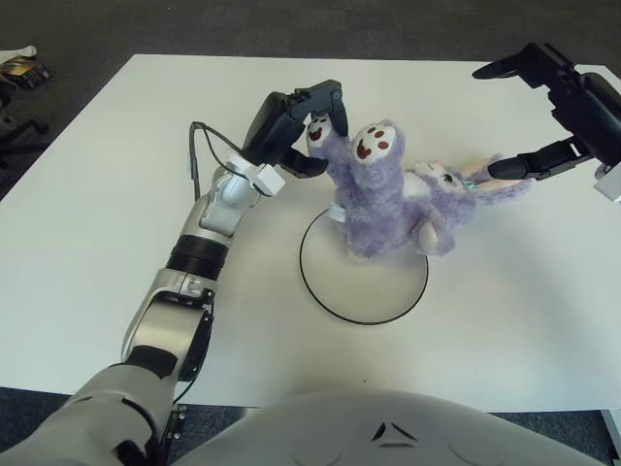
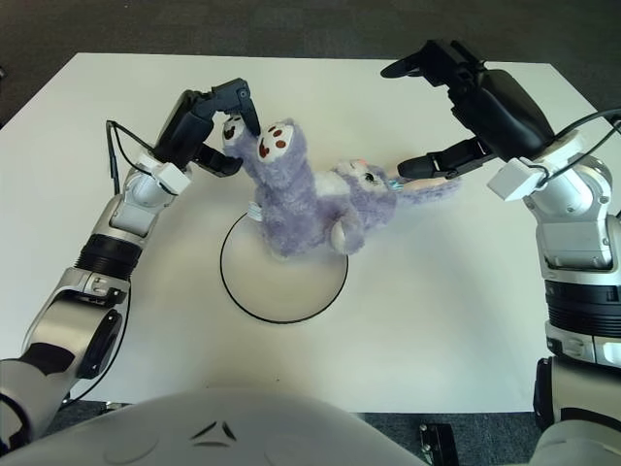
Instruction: Put the doll into the plate.
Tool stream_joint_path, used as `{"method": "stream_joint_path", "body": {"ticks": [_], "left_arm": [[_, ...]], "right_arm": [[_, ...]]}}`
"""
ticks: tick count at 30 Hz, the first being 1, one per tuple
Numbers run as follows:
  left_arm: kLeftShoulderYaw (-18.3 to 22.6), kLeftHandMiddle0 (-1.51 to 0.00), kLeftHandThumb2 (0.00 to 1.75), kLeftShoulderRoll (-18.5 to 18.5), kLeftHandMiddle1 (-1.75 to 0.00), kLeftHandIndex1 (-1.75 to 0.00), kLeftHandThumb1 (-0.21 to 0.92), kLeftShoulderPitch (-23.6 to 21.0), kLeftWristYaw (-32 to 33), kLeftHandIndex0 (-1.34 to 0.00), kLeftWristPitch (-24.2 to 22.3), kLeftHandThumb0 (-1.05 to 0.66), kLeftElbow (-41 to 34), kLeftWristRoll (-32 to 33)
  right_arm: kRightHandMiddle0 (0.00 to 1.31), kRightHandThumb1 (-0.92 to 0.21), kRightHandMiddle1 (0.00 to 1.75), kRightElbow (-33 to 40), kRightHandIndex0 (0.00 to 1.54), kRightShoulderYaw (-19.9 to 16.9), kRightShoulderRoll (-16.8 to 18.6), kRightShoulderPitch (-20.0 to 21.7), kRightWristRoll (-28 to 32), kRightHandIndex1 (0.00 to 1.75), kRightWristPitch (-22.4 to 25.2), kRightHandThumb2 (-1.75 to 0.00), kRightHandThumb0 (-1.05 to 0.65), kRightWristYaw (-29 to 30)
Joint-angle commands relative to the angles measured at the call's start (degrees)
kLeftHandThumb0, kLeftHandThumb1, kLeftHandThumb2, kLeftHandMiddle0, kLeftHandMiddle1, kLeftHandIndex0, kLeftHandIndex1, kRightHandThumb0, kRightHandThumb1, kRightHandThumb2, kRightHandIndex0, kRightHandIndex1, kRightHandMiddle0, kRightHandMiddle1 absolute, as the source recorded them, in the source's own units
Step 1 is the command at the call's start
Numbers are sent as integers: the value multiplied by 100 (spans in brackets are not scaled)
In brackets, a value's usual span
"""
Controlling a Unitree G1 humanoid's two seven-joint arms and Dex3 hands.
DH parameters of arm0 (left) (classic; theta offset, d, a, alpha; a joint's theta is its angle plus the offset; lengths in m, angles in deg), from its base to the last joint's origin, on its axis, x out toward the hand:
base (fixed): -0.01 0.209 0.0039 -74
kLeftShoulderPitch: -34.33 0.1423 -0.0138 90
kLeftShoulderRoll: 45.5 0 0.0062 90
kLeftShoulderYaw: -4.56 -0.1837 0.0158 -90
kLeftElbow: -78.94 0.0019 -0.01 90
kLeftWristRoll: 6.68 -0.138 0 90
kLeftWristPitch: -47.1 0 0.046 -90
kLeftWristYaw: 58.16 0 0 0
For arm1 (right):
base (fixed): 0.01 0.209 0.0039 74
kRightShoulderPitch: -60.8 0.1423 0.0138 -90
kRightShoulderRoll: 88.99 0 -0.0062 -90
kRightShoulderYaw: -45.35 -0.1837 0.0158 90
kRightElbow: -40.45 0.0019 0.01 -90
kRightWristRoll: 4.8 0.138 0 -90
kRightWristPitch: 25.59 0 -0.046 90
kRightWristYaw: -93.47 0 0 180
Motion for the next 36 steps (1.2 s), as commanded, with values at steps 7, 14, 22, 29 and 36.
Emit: {"method": "stream_joint_path", "body": {"ticks": [7, 14, 22, 29, 36], "left_arm": [[30, -96, 175, 23, -163, -175, -10, -47, -40, -69, -81, 0, -136, 168], [54, -95, 175, 21, -164, -175, -10, 0, -86, -69, -103, 0, -208, 280], [118, -94, 175, -80, -167, -175, -8, 233, -303, -68, -212, 0, -628, 616], [181, -94, 175, -265, -167, -175, -8, 443, -571, -68, -281, 0, -979, 817], [165, -95, 175, -433, -165, -175, -9, 570, -918, -68, -169, 0, -1059, 1182]], "right_arm": [[0, -41, 96, -10, 2, -121, 39, -35, 101, 101, -72, -84, -97, -69], [0, -15, 92, 75, 1, 385, -1084, 695, 2994, 68, 3339, -112, -52, -3301], [0, -4, 79, -14, 0, 904, -628, 1045, 2315, 47, 3643, -130, -29, -3391], [0, -4, 105, -189, 0, 953, -471, 1257, 2169, 62, 3678, -125, -42, -3685], [0, -7, 106, -290, 0, 1125, -541, 1478, 1985, 70, 3657, -119, -55, -4084]]}}
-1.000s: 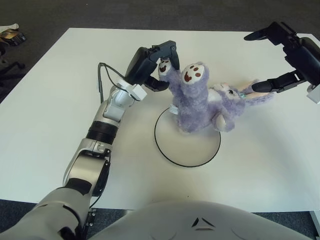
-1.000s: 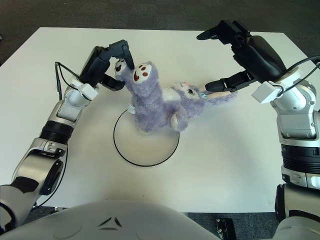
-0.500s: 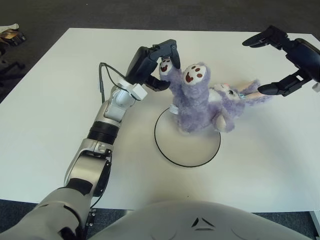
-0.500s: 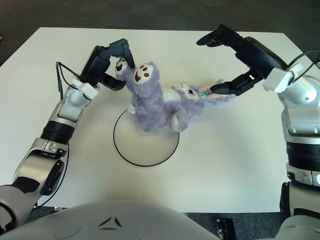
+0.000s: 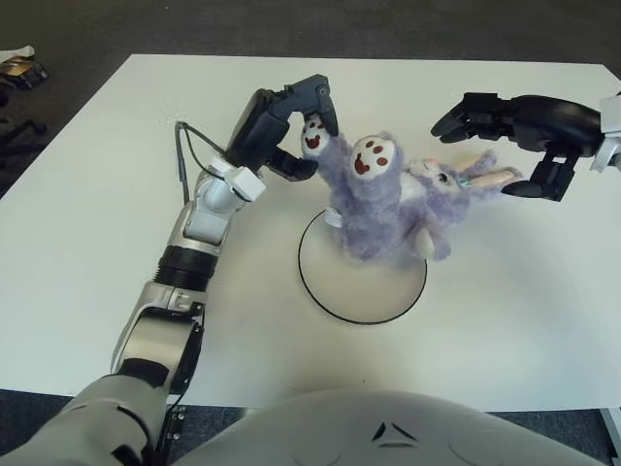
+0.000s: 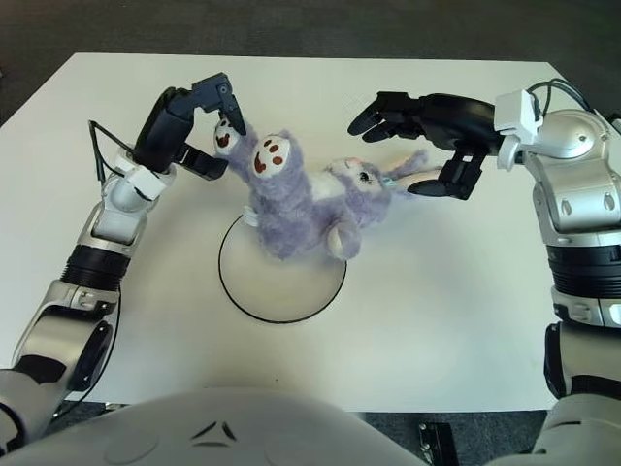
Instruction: Put the doll into the plate.
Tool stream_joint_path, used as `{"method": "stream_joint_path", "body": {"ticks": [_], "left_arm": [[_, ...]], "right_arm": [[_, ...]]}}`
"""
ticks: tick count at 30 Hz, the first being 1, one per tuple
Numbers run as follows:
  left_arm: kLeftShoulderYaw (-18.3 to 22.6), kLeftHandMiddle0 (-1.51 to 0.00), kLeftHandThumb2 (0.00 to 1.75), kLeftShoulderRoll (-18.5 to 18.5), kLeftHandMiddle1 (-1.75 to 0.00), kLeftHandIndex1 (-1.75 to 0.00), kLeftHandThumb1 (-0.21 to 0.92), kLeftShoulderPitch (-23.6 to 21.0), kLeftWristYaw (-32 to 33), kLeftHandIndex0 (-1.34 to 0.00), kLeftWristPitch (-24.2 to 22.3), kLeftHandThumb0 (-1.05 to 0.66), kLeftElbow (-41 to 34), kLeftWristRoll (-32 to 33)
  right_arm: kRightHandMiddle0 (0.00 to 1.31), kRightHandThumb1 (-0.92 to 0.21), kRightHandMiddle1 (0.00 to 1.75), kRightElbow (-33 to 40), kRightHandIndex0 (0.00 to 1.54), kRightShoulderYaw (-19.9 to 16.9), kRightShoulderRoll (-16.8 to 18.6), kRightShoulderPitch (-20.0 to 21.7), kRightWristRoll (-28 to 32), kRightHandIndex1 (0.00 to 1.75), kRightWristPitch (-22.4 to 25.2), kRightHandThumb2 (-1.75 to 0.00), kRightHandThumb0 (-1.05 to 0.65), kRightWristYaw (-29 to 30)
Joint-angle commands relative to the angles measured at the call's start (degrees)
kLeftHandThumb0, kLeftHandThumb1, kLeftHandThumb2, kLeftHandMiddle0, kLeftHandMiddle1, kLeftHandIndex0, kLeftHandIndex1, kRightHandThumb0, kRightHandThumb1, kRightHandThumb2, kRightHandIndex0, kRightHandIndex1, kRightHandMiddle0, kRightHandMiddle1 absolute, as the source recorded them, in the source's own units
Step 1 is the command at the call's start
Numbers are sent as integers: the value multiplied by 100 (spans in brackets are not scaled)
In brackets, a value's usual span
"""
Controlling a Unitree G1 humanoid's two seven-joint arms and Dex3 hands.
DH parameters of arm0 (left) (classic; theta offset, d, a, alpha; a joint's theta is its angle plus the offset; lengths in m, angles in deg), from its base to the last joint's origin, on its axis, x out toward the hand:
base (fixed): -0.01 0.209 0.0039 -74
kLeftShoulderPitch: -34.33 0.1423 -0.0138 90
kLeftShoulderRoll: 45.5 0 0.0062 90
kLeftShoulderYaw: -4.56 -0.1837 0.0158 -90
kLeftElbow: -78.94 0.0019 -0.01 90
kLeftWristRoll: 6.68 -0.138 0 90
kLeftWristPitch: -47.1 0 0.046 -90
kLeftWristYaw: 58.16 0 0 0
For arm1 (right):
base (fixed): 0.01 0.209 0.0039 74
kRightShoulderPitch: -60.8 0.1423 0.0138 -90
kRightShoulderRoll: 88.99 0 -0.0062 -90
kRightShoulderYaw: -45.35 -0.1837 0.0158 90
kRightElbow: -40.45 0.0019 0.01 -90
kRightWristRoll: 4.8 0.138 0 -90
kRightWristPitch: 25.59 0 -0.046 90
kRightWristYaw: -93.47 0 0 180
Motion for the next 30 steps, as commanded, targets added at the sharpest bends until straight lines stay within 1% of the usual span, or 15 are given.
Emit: {"method": "stream_joint_path", "body": {"ticks": [1, 4, 8, 14, 18, 21, 25, 30], "left_arm": [[51, -95, 175, -79, -165, -175, -9, 91, -134, -68, 89, 0, -79, 158], [79, -95, 175, -71, -165, -175, -9, 105, -119, -68, 190, 0, -57, 153], [56, -96, 175, -15, -165, -175, -9, 96, -144, -68, 329, 0, 11, 254], [14, -96, 175, -12, -164, -175, -9, 90, -339, -68, 310, 0, 24, 486], [39, -96, 174, 15, -164, -175, -9, 85, -355, -68, 349, 0, 43, 497], [29, -96, 175, 21, -164, -175, -9, 81, -395, -68, 351, 0, 58, 540], [46, -96, 175, 34, -165, -175, -9, 76, -402, -68, 327, 0, 69, 512], [97, -96, 174, 83, -165, -175, -9, 93, -339, -68, 245, 0, 40, 396]], "right_arm": [[0, -8, 105, -72, 0, 217, 30, 160, -247, 70, -82, -118, -57, -102], [0, -10, 101, -75, 0, 448, 220, 117, -494, 68, -205, -115, -61, -15], [0, -11, 99, -101, 0, 449, 263, 23, -506, 65, -235, -115, -57, -90], [0, -5, 93, -8, 0, 617, 260, 17, -614, 48, 175, -120, -43, -165], [0, -4, 89, -51, 0, 740, 327, 69, -741, 42, 279, -121, -43, -184], [0, -5, 87, -64, 0, 824, 420, 44, -816, 38, 316, -120, -48, -132], [0, -7, 85, -29, 0, 829, 543, -38, -845, 32, 378, -118, -50, -27], [0, -4, 83, -92, 0, 796, 750, -80, -884, 33, 274, -122, -39, 179]]}}
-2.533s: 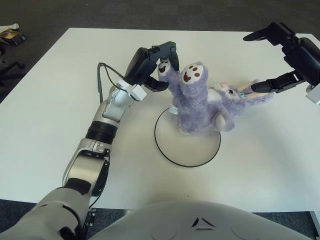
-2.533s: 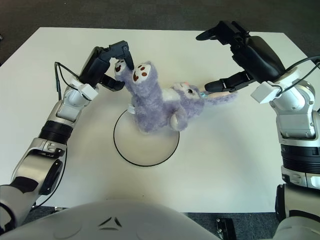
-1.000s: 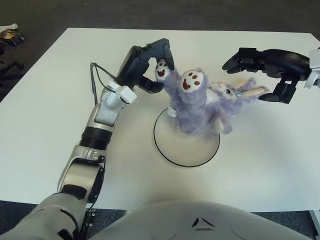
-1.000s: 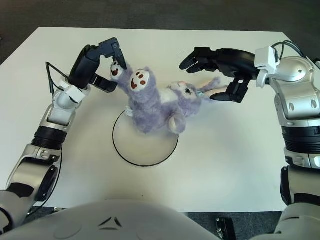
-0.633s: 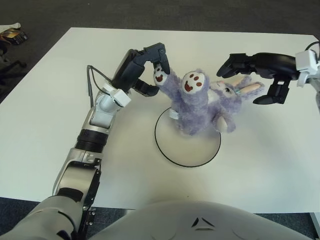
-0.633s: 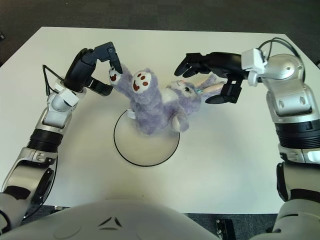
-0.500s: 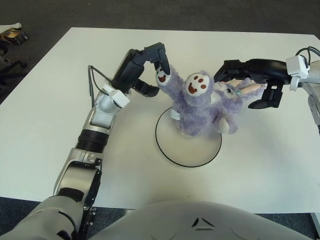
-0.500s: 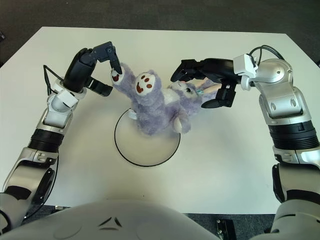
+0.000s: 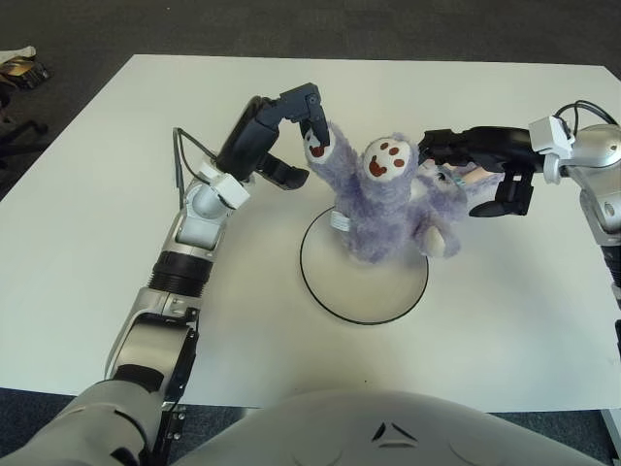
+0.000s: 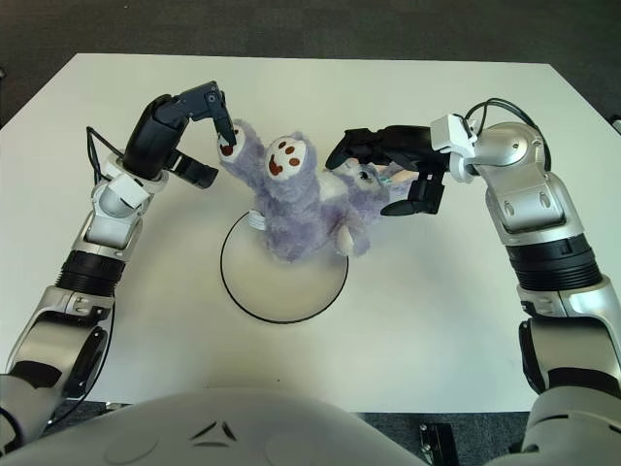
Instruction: Put the doll into the plate.
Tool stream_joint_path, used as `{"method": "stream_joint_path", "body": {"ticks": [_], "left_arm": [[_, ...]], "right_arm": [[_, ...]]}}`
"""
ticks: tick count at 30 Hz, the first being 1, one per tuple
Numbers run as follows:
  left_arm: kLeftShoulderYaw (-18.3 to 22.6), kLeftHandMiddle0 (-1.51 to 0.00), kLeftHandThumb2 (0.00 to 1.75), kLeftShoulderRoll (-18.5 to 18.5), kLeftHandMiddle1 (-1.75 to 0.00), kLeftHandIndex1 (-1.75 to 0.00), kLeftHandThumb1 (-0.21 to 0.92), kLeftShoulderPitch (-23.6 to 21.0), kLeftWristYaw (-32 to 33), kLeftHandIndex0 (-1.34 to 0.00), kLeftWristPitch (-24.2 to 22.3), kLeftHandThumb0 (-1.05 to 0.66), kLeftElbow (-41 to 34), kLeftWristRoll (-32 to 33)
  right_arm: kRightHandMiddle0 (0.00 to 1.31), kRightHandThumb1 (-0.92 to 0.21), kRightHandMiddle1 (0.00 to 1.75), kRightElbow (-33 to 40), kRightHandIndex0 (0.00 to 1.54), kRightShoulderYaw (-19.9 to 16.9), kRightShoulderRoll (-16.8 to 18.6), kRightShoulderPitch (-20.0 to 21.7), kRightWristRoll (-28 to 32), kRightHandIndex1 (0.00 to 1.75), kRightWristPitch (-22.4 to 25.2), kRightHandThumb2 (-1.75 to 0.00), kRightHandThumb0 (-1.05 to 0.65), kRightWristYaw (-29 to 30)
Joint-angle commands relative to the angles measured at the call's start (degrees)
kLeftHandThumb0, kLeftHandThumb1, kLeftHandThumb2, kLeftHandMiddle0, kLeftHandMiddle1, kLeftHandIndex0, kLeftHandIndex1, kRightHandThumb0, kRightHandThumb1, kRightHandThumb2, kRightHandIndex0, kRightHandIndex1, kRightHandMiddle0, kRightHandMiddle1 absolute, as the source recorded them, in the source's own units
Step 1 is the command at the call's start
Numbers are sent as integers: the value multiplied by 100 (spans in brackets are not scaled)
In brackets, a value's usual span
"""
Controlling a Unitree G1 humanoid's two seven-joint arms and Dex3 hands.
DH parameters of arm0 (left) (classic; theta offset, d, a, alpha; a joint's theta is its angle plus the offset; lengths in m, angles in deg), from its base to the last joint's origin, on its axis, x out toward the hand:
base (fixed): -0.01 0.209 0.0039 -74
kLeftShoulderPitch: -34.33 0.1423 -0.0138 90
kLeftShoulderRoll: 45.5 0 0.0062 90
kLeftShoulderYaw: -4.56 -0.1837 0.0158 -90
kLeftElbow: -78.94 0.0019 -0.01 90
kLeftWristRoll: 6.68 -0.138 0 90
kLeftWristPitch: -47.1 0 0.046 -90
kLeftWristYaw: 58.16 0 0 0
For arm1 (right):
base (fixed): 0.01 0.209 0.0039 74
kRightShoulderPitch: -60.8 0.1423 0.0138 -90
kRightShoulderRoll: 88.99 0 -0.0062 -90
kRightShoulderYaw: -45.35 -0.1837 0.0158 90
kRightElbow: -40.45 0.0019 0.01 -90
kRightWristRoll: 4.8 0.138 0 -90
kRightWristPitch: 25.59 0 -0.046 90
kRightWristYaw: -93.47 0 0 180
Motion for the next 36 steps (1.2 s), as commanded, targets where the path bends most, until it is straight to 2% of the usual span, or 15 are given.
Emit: {"method": "stream_joint_path", "body": {"ticks": [1, 8, 12, 18, 24, 31, 36], "left_arm": [[63, -96, 174, 29, -165, -175, -9, 22, 9, -68, -57, 0, -15, -66], [21, -96, 174, 27, -164, -175, -9, 67, -131, -68, -172, 0, -84, 59], [2, -96, 174, 37, -164, -175, -9, 28, -175, -68, -133, 0, -56, 81], [1, -96, 174, 59, -163, -175, -9, 87, -250, -68, -268, 0, -155, 161], [35, -96, 174, 72, -164, -175, -9, 106, -216, -68, -292, 0, -201, 72], [43, -96, 174, 108, -164, -175, -9, 142, -215, -68, -341, 0, -241, 103], [76, -96, 174, 153, -164, -175, -9, 128, -149, -68, -275, 0, -223, -17]], "right_arm": [[0, -3, 83, -92, 0, 13, 158, -57, -87, 33, -86, -123, -38, 129], [0, -2, 80, -394, 0, 198, 302, 171, -375, 36, -311, -124, -37, 165], [0, -3, 78, -615, 0, 305, 368, 241, -564, 39, -591, -122, -41, 175], [0, -9, 78, -1240, 0, 509, 560, 260, -1012, 34, -1588, -116, -53, 416], [0, -19, 81, -1587, 0, 574, 657, 350, -1245, 34, -2107, -105, -70, 534], [0, -27, 82, -2029, 0, 655, 828, 466, -1352, 33, -2367, -98, -79, 575], [0, -31, 81, -2146, 0, 671, 910, 439, -1365, 31, -2340, -95, -82, 565]]}}
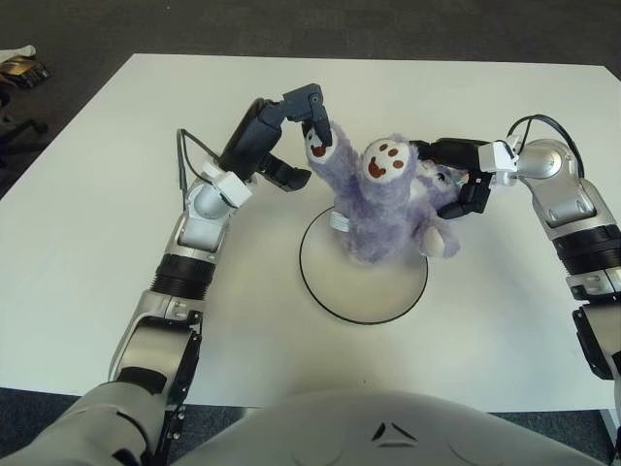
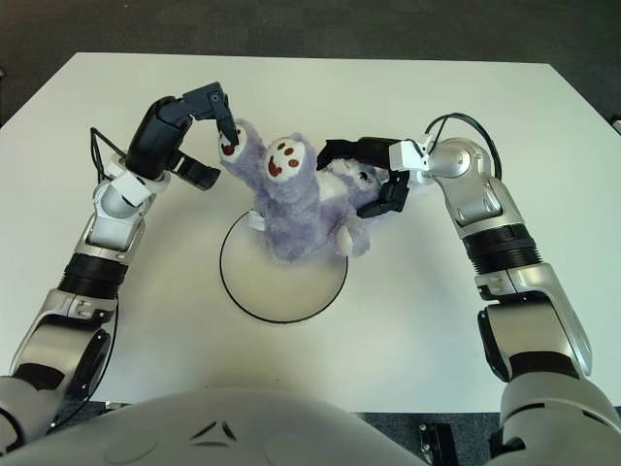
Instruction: Put the doll into the plate.
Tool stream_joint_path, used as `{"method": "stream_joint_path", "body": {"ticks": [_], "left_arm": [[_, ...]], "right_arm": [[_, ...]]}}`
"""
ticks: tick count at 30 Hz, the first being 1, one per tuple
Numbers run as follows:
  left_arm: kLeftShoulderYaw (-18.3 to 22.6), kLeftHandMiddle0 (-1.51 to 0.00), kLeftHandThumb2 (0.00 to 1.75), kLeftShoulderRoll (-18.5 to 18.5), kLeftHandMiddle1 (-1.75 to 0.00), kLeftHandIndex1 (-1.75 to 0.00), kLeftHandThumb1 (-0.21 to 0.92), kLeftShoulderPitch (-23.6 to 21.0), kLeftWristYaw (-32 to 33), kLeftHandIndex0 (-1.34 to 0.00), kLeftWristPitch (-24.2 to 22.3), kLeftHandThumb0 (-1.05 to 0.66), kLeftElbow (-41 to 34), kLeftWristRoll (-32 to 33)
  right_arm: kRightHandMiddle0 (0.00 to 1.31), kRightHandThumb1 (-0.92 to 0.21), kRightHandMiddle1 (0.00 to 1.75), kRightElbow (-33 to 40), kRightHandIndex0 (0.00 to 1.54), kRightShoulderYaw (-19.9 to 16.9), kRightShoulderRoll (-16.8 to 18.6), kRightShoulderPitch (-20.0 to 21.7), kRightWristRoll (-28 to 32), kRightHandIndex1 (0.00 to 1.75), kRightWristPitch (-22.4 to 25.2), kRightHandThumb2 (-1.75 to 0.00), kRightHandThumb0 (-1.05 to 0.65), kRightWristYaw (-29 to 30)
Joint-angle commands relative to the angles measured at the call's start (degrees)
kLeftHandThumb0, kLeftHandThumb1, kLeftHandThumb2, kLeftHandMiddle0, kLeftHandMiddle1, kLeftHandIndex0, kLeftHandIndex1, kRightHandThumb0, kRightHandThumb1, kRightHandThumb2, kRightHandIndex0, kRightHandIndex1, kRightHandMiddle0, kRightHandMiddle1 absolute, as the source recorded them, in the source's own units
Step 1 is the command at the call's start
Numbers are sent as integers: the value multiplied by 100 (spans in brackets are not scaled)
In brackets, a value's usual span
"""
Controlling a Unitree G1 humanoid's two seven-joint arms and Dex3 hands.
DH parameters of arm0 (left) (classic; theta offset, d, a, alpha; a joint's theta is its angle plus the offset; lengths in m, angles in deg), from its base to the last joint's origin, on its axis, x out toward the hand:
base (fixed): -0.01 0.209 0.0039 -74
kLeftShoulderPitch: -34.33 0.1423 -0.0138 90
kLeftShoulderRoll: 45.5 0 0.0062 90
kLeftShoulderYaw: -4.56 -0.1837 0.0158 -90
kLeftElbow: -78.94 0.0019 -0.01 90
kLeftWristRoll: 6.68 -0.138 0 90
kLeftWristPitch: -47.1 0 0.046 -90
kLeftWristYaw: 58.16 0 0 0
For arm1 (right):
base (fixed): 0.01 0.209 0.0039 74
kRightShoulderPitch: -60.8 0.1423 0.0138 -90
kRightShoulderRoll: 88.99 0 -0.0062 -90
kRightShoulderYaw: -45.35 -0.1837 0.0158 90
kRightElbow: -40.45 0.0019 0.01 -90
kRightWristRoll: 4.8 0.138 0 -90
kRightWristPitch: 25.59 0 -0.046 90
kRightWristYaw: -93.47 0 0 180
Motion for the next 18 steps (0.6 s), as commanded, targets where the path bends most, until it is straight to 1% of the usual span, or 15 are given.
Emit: {"method": "stream_joint_path", "body": {"ticks": [1, 5, 7, 9, 11, 13, 16, 18], "left_arm": [[37, -96, 175, 26, -165, -175, -9, 20, 27, -68, 24, 0, -32, -34], [26, -96, 175, 38, -165, -175, -9, 28, -47, -68, -87, 0, -76, 62], [43, -96, 174, 43, -165, -175, -9, 32, -17, -68, -92, 0, -91, 7], [64, -96, 174, 45, -164, -175, -9, 35, 30, -68, -71, 0, -94, -75], [64, -96, 174, 44, -164, -175, -9, 44, 18, -68, -91, 0, -109, -64], [59, -96, 174, 44, -164, -175, -9, 51, -9, -68, -117, 0, -123, -32], [68, -95, 175, 54, -165, -175, -9, 51, 4, -68, -125, 0, -125, -46], [88, -95, 175, 66, -165, -175, -9, 50, 47, -68, -126, 0, -130, -102]], "right_arm": [[0, -31, 80, -69, 0, 38, 53, 4, -61, 31, -16, -95, -82, -17], [0, -31, 77, -3, 0, 83, 30, -30, -78, 30, 178, -95, -80, -137], [0, -31, 74, 55, 0, 154, -4, -57, -236, 30, 291, -95, -79, -105], [0, -32, 72, 32, 0, 282, -36, -77, -535, 31, 284, -94, -79, 18], [0, -35, 69, -49, 0, 408, -47, -77, -796, 32, 178, -93, -81, 122], [0, -36, 70, -99, 0, 469, -44, -73, -927, 34, 102, -92, -81, 171], [0, -38, 71, -66, 0, 543, -96, -41, -1048, 36, 80, -91, -81, 95], [0, -39, 73, 138, 0, 622, -170, -68, -1250, 38, 212, -91, -81, 76]]}}
